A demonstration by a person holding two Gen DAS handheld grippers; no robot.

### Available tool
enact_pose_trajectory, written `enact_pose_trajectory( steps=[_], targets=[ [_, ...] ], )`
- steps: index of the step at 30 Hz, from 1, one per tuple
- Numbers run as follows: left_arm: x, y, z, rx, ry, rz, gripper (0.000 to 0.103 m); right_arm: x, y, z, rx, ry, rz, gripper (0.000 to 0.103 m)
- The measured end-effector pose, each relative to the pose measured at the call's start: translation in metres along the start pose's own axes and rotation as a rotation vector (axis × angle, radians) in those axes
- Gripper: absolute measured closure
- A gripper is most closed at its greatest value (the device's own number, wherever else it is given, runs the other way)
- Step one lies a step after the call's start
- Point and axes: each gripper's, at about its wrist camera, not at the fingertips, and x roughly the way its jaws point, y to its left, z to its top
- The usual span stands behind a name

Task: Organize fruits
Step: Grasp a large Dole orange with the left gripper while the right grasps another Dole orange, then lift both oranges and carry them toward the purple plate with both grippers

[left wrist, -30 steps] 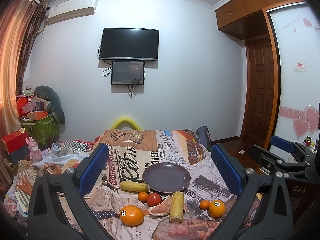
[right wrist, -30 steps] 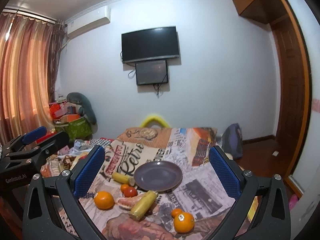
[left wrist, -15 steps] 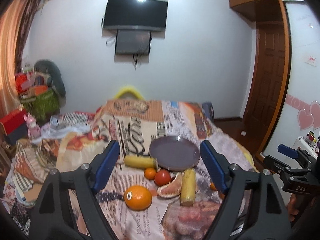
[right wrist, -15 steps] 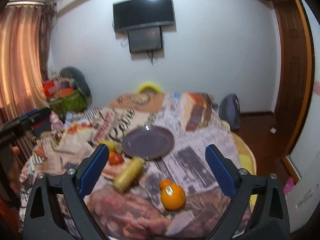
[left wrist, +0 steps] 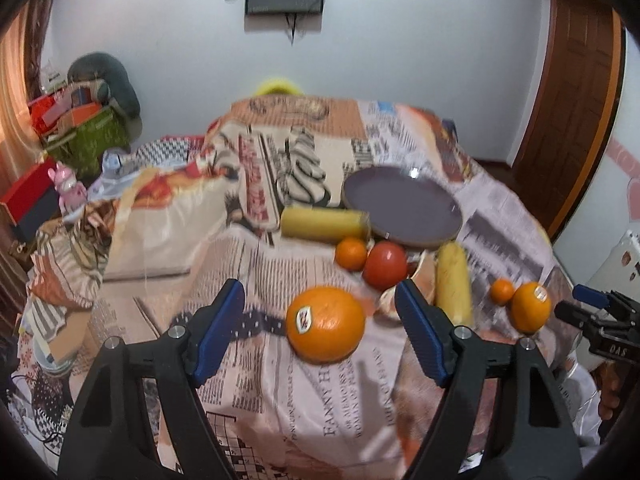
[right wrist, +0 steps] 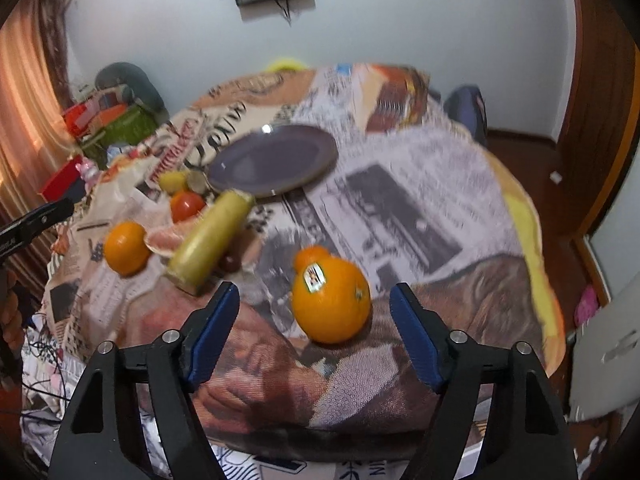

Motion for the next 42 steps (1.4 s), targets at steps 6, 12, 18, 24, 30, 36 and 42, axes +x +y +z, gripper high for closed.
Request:
enact_pose_trajectory(
  steps=[6, 12, 18, 24, 30, 36, 42],
  targets=[
    [0.035, 0.008, -0.012, -0.009, 0.120, -0.020, 0.025, 0.025, -0.006, 0.001, 0.021, 0.064, 0.004, 0.029],
    [0.062, 0.009, -0.018, -0.017, 0.191, -0.022, 0.025, 0.042, -0.009, -0.001, 0.033, 0.114, 0.029, 0.032],
    [0.079, 0.007, -0.017, -0.026, 0.219, -0.048, 0.024, 0.054, -0.015, -0.002, 0.056, 0.145, 0.047, 0.043],
    [0.093, 0.000, -0.015, -0.012, 0.233, -0.041, 0.024, 0.055, -0.022, -0.002, 0.081, 0.141, 0.073, 0.045],
    [0.096, -0.003, -0.014, -0.002, 0.234, -0.035, 0.034, 0.052, -0.020, 0.000, 0.076, 0.126, 0.043, 0.047],
    [0.091, -0.003, -0.013, -0.008, 0.225, -0.035, 0.035, 0.039, -0.019, 0.005, 0.063, 0.083, 0.021, 0.047],
    [0.073, -0.006, -0.004, 0.002, 0.177, -0.039, 0.035, 0.024, -0.015, 0.020, 0.045, 0.015, 0.011, 0.047]
  ],
)
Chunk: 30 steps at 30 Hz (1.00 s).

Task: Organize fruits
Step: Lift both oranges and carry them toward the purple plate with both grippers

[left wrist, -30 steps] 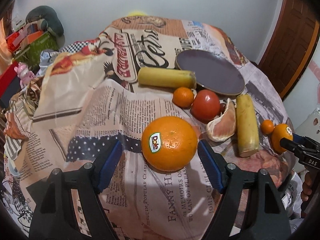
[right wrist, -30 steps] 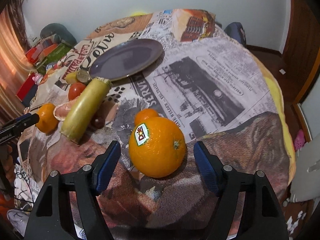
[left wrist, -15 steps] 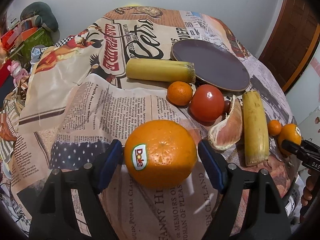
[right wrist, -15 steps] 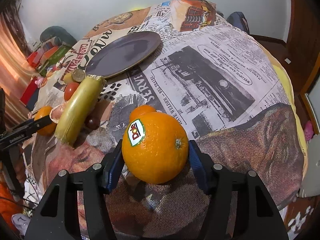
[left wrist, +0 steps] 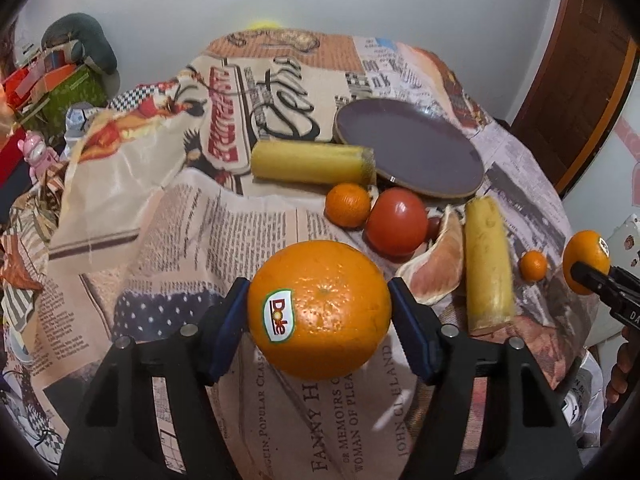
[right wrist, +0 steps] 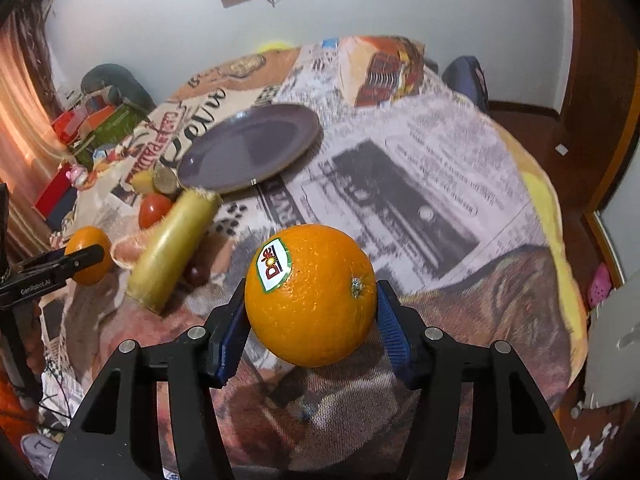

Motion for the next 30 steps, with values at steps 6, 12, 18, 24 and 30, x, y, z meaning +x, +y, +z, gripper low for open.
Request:
enact_pose_trajectory(
  steps=[6, 12, 18, 24, 30],
  targets=[
    [-0.027, -0.004, 0.017, 0.016, -0.081, 0.006, 0.035, -0.009, 0.009, 0.017, -0.020, -0.060, 0.005, 0.047],
    [-0.044, -0.011, 0.037, 0.036, -0.152, 0.002, 0.035, -0.013, 0.016, 0.036, -0.045, -0.112, 0.018, 0.047],
    [-0.047, -0.018, 0.059, 0.056, -0.191, -0.002, 0.035, -0.017, 0.023, 0.055, -0.073, -0.160, 0.023, 0.048],
    [-0.045, -0.022, 0.080, 0.065, -0.221, -0.011, 0.035, -0.012, 0.029, 0.076, -0.090, -0.198, 0.033, 0.047],
    [-0.039, -0.024, 0.104, 0.058, -0.249, -0.017, 0.035, -0.004, 0.034, 0.098, -0.107, -0.227, 0.039, 0.047]
  ],
)
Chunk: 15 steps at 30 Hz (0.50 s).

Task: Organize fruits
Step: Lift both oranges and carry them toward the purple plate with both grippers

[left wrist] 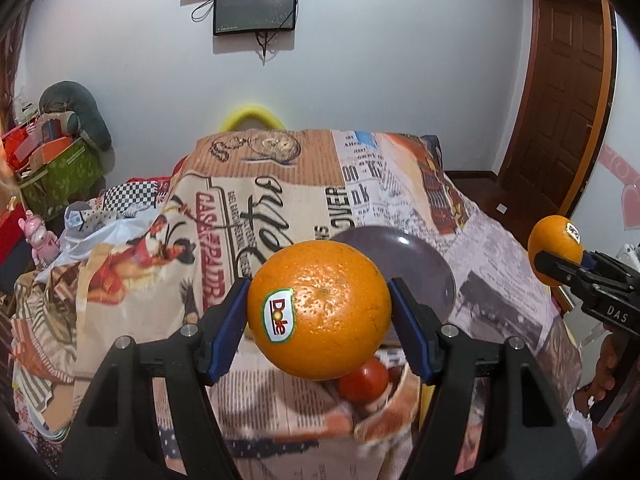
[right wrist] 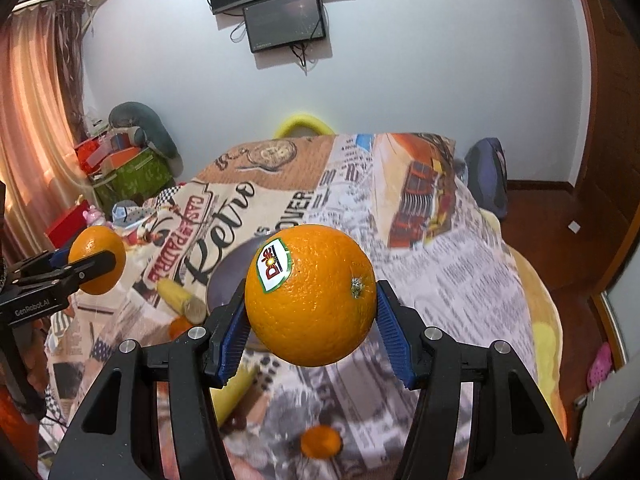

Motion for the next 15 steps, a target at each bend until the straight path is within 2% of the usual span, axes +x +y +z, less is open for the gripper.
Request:
enact_pose_trajectory(
  steps=[8, 15],
  targets=[
    [0.029, -0.001, 0.025, 0.008, -0.004, 0.003, 0.035, 0.024, -0.002, 0.024, -0.017, -0.027, -0.009, 0.047],
    [0.063, -0.004, 0.038, 0.008, 0.024, -0.009, 0.035, 0.054, -0.006, 0.035, -0.021, -0.011, -0.010, 0.047]
  ],
)
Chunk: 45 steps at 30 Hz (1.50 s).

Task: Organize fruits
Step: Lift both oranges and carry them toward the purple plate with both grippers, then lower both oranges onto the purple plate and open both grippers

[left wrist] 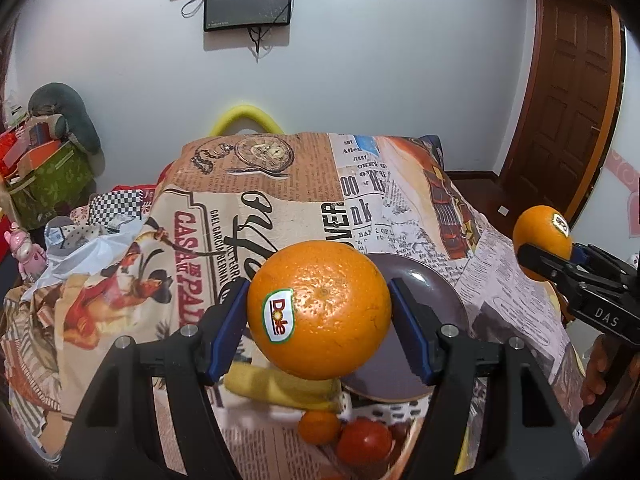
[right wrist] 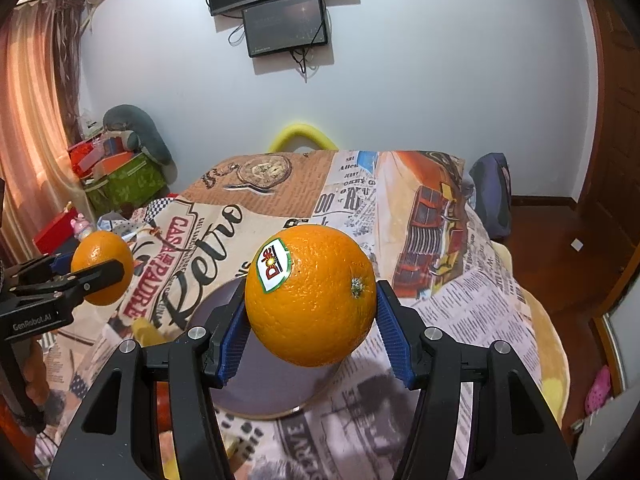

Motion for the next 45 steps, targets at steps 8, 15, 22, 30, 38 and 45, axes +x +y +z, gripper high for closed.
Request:
enact_pose_trajectory(
  steps=[8, 15, 22, 30, 38, 45],
  targets=[
    [0.043, -0.004, 0.005, 0.014, 0.057, -0.010, 0.035, 0.038, 0.001, 0.003, -0.017, 0.045, 0.009, 0.047],
    [0.077, -0.006, 0.003, 0.035, 0.113, -0.002, 0.035, 0.070, 0.006, 0.001, -0.049, 0.102, 0.033, 0.047],
    [0.110, -0.003, -0.004, 0.044, 0.190, 0.006, 0.035, 0.098, 0.007, -0.005, -0.071, 0.167, 0.034, 0.047],
    [0.129, -0.005, -0.012, 0.054, 0.235, -0.007, 0.035, 0.125, 0.002, -0.014, -0.074, 0.270, 0.037, 0.047],
    [0.135, -0.011, -0.011, 0.086, 0.240, 0.000, 0.035, 0.132, 0.000, -0.017, -0.076, 0.299, 0.037, 0.047],
    [0.132, -0.013, -0.011, 0.088, 0.236, -0.027, 0.034, 0.132, -0.001, -0.018, -0.076, 0.319, 0.046, 0.045]
  ],
)
